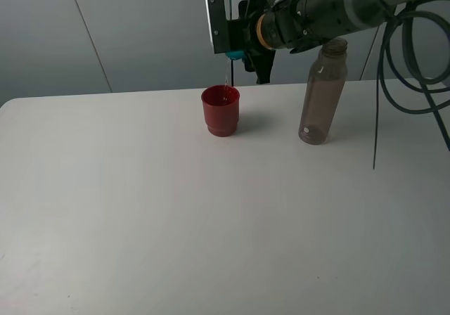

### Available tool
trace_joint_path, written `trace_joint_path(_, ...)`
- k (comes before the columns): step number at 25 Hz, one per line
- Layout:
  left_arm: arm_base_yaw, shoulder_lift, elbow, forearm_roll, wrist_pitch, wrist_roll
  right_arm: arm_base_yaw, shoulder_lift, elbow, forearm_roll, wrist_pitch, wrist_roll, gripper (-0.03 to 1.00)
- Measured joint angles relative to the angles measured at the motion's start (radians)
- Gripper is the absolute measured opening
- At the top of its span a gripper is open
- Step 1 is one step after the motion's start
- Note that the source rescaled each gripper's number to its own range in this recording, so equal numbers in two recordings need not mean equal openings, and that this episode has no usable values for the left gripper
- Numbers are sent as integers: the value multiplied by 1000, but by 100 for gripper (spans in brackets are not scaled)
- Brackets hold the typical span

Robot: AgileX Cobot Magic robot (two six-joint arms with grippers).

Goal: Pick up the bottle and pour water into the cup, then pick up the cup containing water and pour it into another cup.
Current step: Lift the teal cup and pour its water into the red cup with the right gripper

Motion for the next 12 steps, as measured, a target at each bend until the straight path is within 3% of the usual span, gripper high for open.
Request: trace_joint_path(12,0,0,0,0,0,0,6,0,0,0,5,-171,19)
